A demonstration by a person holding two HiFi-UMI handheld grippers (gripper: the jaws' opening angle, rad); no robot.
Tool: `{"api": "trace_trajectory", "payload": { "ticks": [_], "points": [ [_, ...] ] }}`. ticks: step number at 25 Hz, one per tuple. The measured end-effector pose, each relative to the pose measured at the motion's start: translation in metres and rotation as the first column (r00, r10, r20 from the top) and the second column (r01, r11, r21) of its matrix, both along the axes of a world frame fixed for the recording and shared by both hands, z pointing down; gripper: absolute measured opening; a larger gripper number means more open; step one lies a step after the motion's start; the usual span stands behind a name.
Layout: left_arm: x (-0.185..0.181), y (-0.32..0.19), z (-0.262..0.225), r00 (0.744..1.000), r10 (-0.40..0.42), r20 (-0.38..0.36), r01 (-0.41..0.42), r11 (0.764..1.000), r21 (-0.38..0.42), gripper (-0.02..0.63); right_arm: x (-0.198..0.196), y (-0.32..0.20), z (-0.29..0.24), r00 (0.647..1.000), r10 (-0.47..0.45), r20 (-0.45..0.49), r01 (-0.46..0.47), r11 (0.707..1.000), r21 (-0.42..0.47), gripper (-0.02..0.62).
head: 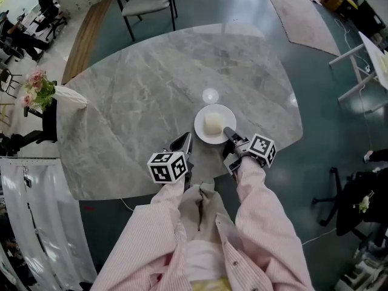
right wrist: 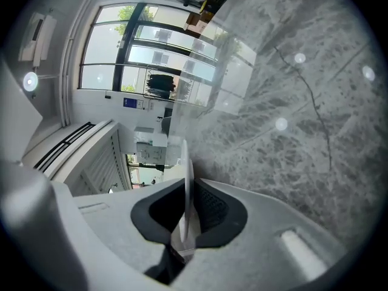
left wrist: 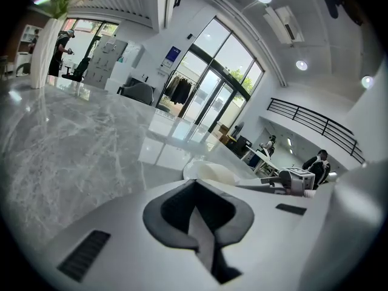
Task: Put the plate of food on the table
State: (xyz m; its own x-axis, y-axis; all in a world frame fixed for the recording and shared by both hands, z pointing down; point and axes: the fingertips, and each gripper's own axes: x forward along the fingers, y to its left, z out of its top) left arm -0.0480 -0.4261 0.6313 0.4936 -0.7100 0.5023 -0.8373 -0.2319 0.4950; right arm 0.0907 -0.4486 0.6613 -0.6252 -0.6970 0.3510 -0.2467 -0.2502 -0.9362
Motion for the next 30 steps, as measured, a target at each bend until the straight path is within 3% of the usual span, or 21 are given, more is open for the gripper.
{"api": "trace_trajectory", "payload": {
  "ticks": [13, 20, 30],
  "points": [
    [0.002, 0.000, 0.003, 1.000, 0.000, -0.010, 0.000, 1.000, -0.011, -0.003, 0.002, -0.002, 0.007, 0.964, -0.055, -0.261, 0.047, 0.998, -0.034, 0.030],
    [0.005, -0.001, 0.002, 1.000, 0.004, -0.014, -0.004, 1.000, -0.011, -0.003, 0.008, -0.001, 0.006, 0.878, -0.121, -0.464, 0.129, 0.992, -0.014, 0.064],
    [0.010, -0.001, 0.001, 1.000, 0.015, -0.016, -0.015, 1.000, -0.008, -0.003, 0.014, 0.003, 0.004, 0.777, -0.155, -0.610, 0.194, 0.981, -0.003, 0.166]
  ]
}}
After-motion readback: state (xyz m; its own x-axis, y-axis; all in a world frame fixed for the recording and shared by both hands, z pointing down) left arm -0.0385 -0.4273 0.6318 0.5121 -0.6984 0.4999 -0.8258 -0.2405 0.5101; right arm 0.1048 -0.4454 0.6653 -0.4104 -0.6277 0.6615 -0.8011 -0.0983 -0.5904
